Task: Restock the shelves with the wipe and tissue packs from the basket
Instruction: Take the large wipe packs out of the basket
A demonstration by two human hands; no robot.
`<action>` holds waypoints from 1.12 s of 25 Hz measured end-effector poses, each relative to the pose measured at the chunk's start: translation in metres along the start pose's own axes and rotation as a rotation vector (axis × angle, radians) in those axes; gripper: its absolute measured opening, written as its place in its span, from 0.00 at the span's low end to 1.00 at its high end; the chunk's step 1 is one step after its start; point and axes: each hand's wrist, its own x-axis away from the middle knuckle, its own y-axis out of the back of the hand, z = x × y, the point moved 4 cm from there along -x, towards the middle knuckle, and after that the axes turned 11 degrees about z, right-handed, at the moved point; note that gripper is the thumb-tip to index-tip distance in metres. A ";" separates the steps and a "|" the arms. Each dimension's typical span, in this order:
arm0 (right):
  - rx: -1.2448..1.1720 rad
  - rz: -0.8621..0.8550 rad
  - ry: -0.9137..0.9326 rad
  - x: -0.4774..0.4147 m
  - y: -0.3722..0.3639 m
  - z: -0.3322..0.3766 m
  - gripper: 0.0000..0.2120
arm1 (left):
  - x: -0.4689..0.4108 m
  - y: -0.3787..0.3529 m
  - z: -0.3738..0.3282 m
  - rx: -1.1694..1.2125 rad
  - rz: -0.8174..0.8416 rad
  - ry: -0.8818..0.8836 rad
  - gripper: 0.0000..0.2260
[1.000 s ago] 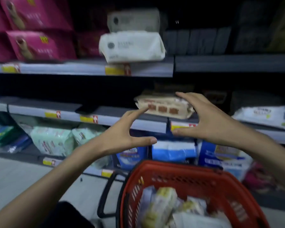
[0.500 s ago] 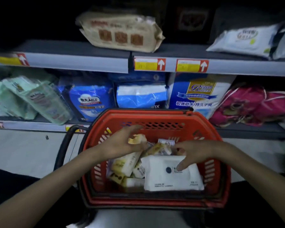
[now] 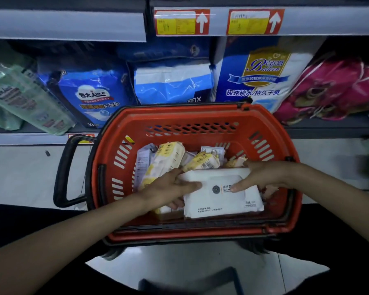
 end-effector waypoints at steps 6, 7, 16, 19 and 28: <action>-0.266 0.048 0.108 0.005 -0.016 -0.001 0.26 | 0.008 -0.013 -0.002 0.144 -0.055 -0.020 0.25; -0.276 0.028 0.126 0.006 -0.019 0.000 0.24 | 0.008 -0.014 -0.002 0.182 -0.063 -0.017 0.25; -0.357 -0.351 0.399 0.010 -0.024 0.016 0.21 | 0.019 0.001 0.010 0.513 -0.106 -0.095 0.22; -0.540 -0.339 0.489 0.023 -0.019 0.032 0.15 | 0.026 0.015 -0.005 0.647 -0.108 -0.172 0.17; -0.301 -0.541 1.043 0.109 -0.003 0.084 0.36 | 0.047 0.072 -0.053 0.945 -0.130 -0.501 0.20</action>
